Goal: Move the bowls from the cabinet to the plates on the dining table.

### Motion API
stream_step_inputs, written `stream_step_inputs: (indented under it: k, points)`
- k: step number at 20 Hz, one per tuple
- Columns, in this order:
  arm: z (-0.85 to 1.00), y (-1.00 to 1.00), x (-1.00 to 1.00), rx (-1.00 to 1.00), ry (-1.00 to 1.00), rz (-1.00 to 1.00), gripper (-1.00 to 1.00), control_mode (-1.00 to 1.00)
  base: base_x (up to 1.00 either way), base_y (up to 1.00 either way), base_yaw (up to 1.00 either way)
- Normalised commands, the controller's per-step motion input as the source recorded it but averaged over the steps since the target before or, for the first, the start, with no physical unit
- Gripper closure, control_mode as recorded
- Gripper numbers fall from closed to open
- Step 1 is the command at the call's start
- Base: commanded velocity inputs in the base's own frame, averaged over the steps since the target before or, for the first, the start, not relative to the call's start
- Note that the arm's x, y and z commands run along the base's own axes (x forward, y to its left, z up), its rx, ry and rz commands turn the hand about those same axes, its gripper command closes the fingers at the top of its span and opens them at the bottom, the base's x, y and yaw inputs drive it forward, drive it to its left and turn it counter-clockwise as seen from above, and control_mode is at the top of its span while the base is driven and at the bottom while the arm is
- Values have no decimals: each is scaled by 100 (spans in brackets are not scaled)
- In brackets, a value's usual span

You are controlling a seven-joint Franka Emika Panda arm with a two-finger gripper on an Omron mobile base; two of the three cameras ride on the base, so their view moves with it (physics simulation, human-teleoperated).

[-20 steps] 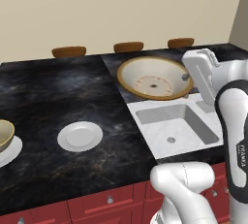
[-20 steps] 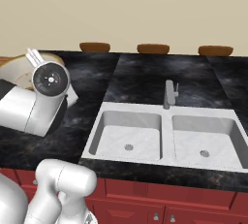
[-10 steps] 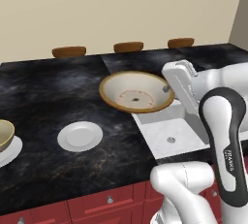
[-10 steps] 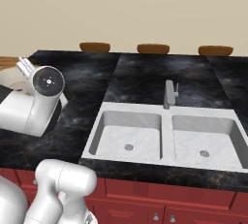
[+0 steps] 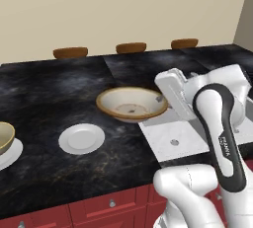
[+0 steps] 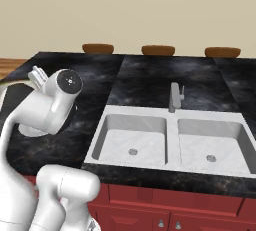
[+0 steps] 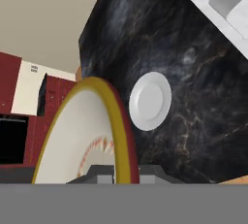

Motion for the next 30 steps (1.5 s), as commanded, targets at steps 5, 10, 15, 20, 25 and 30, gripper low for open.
stream_step_inputs:
  k: [5,10,15,20,25,30]
  points:
    - [-35,22,52,0,12,6,100,-100,0,0,0]
    - [-26,33,43,0,0,0,100,-100,0,0,0]
    - [-41,39,60,0,0,3,100,-100,0,0,0]
    - [-48,31,45,0,0,13,100,-100,0,0,0]
    - [-58,37,41,-5,0,19,100,-100,0,0,0]
    - [-32,22,47,-6,0,16,100,-100,0,0,0]
